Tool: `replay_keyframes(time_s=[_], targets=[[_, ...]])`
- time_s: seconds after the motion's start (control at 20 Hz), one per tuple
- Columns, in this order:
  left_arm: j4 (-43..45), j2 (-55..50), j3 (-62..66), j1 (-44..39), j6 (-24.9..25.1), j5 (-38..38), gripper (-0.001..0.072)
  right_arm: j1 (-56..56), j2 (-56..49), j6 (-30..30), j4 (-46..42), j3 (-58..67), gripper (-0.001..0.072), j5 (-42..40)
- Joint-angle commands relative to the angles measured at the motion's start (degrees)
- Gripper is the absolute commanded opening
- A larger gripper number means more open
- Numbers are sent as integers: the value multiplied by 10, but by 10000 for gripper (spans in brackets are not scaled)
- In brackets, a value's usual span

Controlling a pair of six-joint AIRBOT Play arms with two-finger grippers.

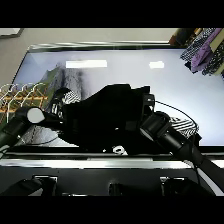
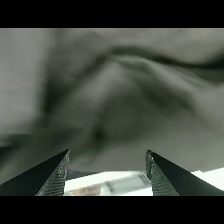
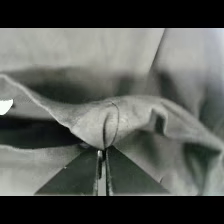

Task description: Fold the clothes and pants, and hang the long-sleeved shirts on hangers.

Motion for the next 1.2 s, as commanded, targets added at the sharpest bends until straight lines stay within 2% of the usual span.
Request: replay_keyframes(time_s=[0.0, 0.1, 0.2, 0.3, 0.45, 0.6, 0.7, 1.15], targets=[[19, -1, 0, -99, -66, 51, 549, 0, 7, -11, 56, 2, 44, 13], [69, -3, 8, -145, -125, 88, 549, 0, 7, -11, 70, 2, 44, 14], [98, -20, 31, -168, -144, 93, 549, 0, 7, -12, 83, 2, 44, 13], [99, -47, 59, -179, -143, 93, 549, 0, 7, -15, 87, 2, 44, 13], [113, -81, 76, -200, -109, 93, 549, 0, 7, -15, 87, 2, 44, 13], [157, -94, 76, -221, -104, 94, 549, 0, 7, -15, 87, 2, 44, 13], [159, -99, 76, -228, -79, 94, 549, 0, 7, -15, 87, 2, 44, 9], [165, -142, 76, -233, -77, 117, 549, 0, 7, -14, 87, 2, 45, 6]])
